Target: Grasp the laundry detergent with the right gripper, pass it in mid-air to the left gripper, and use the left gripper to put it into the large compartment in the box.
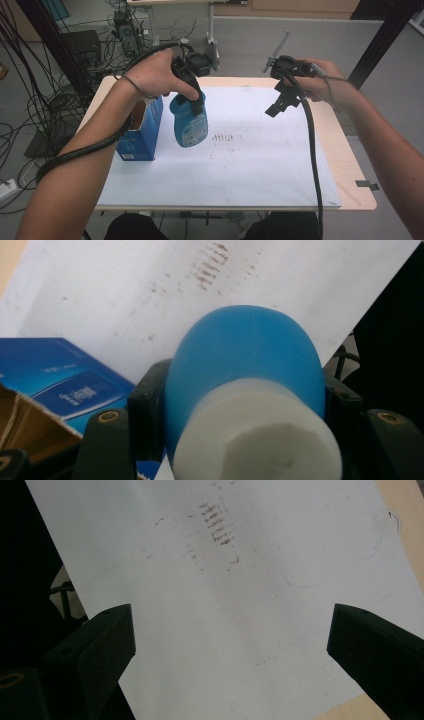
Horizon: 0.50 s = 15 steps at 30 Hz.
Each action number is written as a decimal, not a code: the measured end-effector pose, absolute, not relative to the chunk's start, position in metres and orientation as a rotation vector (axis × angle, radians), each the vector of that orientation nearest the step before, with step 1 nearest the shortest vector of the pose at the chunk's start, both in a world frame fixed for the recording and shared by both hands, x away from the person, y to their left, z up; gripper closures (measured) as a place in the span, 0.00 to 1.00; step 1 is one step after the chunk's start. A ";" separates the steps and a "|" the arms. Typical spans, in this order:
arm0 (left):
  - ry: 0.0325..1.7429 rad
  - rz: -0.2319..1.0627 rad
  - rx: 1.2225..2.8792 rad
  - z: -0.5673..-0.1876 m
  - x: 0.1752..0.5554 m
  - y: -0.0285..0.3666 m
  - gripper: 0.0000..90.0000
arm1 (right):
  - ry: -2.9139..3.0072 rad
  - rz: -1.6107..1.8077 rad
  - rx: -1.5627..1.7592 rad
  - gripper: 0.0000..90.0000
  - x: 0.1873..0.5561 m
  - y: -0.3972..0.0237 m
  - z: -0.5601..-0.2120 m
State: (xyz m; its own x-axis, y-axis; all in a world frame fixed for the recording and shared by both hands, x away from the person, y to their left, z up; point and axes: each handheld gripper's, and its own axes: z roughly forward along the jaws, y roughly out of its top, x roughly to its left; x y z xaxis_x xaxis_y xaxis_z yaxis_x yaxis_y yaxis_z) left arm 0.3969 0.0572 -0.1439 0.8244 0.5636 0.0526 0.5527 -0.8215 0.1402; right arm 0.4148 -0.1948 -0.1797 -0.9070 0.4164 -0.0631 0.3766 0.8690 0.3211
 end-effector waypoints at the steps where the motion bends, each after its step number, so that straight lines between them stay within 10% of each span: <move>1: 0.899 0.143 2.882 -0.142 0.398 0.059 0.42 | 2.913 0.459 0.624 0.06 0.415 -0.195 -0.180; 15: 1.135 0.203 2.782 -0.098 0.412 0.105 0.42 | 2.921 0.438 0.633 0.06 0.419 -0.193 -0.176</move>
State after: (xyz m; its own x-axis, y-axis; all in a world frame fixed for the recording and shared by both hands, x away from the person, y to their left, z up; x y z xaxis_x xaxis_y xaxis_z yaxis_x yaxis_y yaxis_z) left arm 0.4122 0.1053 -0.0976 0.7082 0.7020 0.0749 0.6846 -0.7088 0.1701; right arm 0.4191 -0.1929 -0.1763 -0.9053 0.4210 -0.0560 0.3860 0.8707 0.3048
